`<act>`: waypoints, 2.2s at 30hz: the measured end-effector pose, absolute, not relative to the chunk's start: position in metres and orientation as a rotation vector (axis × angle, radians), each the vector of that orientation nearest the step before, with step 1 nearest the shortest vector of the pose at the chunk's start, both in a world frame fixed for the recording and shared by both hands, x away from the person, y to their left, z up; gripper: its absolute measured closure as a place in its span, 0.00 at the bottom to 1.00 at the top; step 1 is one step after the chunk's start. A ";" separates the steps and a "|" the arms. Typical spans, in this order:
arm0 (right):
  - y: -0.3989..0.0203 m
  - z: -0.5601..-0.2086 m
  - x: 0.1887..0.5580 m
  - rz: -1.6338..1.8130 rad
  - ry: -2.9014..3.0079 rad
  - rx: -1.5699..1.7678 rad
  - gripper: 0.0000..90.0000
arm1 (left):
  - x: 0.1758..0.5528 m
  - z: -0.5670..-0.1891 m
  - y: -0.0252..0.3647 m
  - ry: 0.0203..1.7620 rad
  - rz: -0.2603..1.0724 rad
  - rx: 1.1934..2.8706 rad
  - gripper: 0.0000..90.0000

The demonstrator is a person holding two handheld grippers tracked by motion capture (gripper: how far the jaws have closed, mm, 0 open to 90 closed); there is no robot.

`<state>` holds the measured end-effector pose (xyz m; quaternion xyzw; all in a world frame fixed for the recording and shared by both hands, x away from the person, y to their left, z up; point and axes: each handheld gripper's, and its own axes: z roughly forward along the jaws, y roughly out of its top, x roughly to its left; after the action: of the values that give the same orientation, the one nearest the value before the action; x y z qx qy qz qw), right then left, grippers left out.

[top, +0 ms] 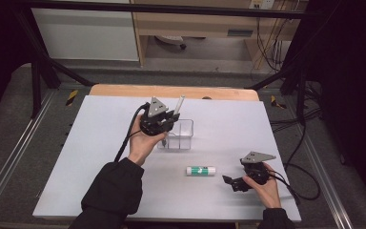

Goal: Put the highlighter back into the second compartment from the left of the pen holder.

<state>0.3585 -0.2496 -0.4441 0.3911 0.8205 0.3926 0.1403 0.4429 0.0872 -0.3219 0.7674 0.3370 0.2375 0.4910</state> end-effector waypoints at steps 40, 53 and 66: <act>-0.248 -0.446 0.358 1.127 2.384 1.122 0.01 | 0.473 -0.375 0.077 0.889 0.524 1.894 0.87; -0.248 -0.446 0.358 1.122 2.391 1.118 0.01 | 0.470 -0.382 0.080 0.913 0.521 1.974 0.84; -0.247 -0.446 0.358 1.130 2.398 1.114 0.01 | 0.449 -0.361 0.098 0.844 0.507 2.026 0.47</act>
<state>0.3578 -0.2473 -0.4461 0.3839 0.8266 0.3895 0.1327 0.4485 0.0980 -0.3609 0.8119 0.3382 0.2034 0.4302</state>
